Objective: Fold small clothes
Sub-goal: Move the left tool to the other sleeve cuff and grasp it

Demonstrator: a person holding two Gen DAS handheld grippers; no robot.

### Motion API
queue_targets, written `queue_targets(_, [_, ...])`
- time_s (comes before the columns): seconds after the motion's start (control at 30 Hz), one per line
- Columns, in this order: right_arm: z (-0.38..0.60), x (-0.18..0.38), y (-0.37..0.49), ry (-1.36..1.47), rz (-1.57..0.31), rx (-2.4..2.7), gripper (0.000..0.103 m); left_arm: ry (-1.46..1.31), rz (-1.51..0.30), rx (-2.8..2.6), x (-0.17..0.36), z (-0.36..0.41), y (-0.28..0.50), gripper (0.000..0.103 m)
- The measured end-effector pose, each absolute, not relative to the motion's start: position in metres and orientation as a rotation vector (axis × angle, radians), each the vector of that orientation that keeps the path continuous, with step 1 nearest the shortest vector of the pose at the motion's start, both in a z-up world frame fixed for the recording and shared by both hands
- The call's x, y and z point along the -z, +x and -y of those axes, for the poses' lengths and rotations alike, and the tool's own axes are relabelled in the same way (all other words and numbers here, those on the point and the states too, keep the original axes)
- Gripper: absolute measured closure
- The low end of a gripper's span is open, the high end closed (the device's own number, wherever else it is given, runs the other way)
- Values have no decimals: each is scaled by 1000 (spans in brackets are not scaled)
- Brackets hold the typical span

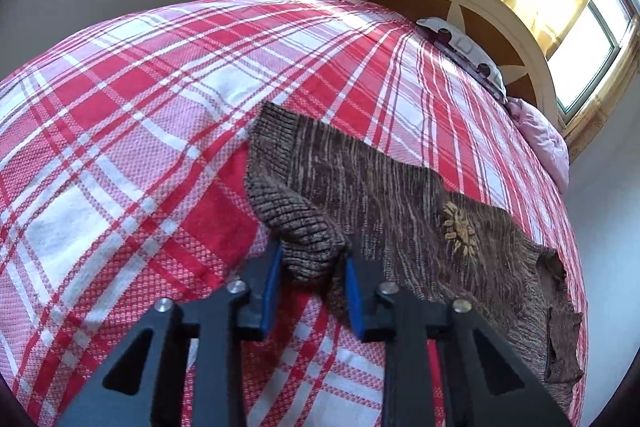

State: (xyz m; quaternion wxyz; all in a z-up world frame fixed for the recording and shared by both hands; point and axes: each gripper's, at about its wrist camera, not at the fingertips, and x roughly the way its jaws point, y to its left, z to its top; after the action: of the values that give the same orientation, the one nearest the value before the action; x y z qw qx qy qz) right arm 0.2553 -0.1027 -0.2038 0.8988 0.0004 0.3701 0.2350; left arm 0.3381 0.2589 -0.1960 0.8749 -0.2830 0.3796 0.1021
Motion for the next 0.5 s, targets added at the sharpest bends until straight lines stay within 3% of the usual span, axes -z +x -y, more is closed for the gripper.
queue_targets(0.13, [106,204,255,18,-763,-498,32,-650,-768,-215,194,-265,333,86])
queue_targets(0.5, [112,204,254,65,-753,-518,32,-513,-660,-148,138,-220,333,86])
